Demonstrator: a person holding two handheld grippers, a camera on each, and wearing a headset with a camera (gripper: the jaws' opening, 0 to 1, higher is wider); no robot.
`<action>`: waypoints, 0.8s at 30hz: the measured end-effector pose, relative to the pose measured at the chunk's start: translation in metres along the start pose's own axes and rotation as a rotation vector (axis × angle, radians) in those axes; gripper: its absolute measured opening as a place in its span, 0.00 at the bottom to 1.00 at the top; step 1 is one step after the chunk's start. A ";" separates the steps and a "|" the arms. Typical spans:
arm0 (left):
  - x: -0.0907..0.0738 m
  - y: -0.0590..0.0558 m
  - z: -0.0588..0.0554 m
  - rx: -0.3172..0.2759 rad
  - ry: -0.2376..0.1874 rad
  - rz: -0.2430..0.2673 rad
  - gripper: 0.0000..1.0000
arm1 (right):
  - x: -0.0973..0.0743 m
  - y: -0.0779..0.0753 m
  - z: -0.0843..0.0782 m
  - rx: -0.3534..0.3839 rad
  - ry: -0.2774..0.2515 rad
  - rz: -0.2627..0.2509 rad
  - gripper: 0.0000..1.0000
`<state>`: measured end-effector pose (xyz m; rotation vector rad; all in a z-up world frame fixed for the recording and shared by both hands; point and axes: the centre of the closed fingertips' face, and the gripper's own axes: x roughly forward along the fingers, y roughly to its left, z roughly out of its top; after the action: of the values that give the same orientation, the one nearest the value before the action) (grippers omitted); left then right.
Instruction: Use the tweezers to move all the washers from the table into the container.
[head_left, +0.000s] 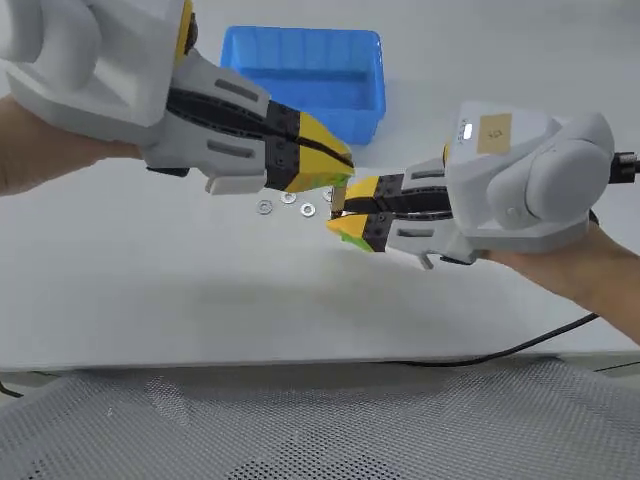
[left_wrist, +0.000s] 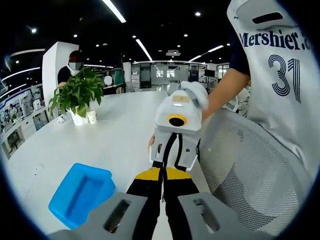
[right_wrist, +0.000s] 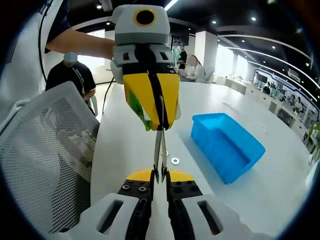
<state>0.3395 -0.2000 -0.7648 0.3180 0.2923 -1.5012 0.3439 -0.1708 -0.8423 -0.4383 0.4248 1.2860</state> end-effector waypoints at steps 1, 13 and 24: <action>0.001 0.000 0.000 0.003 -0.001 -0.001 0.03 | 0.000 0.000 0.000 0.001 0.000 -0.001 0.10; 0.006 0.011 -0.003 0.026 -0.004 0.005 0.03 | 0.005 -0.015 -0.005 -0.027 0.019 -0.035 0.11; 0.012 0.015 -0.004 0.016 -0.011 -0.006 0.03 | 0.005 -0.020 -0.012 0.000 0.025 -0.037 0.12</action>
<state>0.3547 -0.2089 -0.7726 0.3214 0.2726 -1.5113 0.3634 -0.1772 -0.8537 -0.4608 0.4354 1.2460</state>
